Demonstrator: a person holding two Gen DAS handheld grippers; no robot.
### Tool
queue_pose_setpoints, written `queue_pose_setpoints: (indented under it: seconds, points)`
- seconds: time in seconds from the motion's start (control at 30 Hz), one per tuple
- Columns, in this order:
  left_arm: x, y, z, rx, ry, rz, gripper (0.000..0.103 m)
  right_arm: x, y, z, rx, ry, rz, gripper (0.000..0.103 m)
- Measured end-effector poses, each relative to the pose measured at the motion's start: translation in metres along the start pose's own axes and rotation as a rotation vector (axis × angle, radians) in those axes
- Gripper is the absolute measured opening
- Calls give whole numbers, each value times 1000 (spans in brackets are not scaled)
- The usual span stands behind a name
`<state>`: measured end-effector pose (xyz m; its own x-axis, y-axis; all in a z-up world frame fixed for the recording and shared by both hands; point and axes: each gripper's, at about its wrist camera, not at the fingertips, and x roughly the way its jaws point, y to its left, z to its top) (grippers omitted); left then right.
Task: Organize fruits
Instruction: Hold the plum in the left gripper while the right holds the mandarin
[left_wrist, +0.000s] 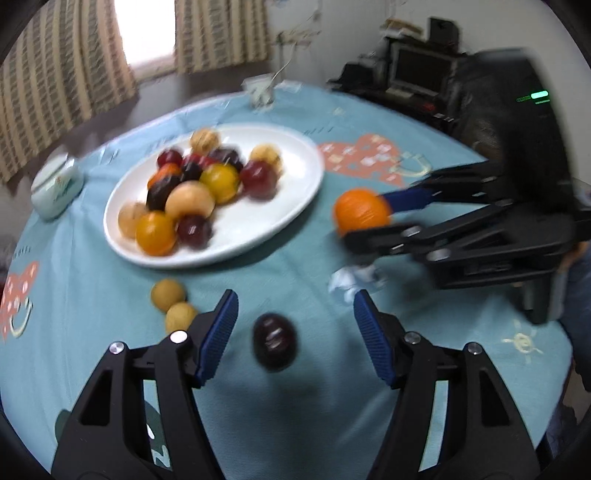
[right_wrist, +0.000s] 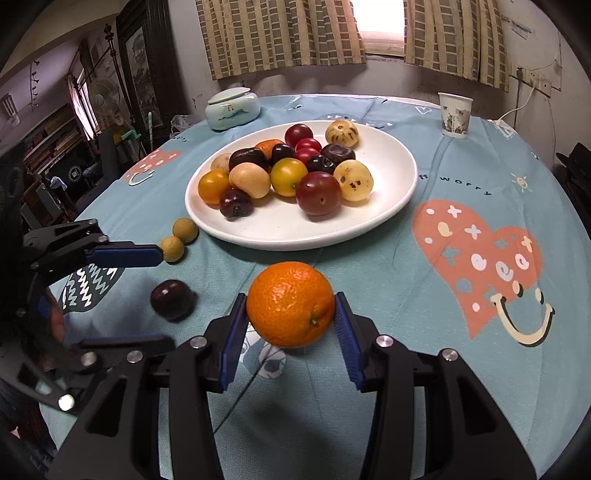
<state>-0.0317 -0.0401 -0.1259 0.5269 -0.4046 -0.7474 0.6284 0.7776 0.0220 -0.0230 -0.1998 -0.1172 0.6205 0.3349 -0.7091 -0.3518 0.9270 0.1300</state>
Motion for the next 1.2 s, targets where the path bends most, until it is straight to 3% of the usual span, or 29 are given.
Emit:
queue_pose_setpoints:
  seconds: [0.27, 0.47, 0.63, 1.03, 1.2]
  points:
    - [9, 2, -4, -11, 59, -2, 56, 0, 1, 0, -8, 0, -1, 47]
    - [11, 5, -6, -33, 77, -5, 54, 1, 3, -2, -25, 5, 1, 47]
    - [14, 8, -6, -52, 96, -5, 42, 4, 6, -3, -42, 15, 1, 47]
    - [16, 12, -4, -76, 94, 4, 29, 9, 9, -5, -59, 34, -3, 47]
    - [15, 12, -4, -77, 94, 8, 29, 11, 10, -6, -65, 41, -3, 47]
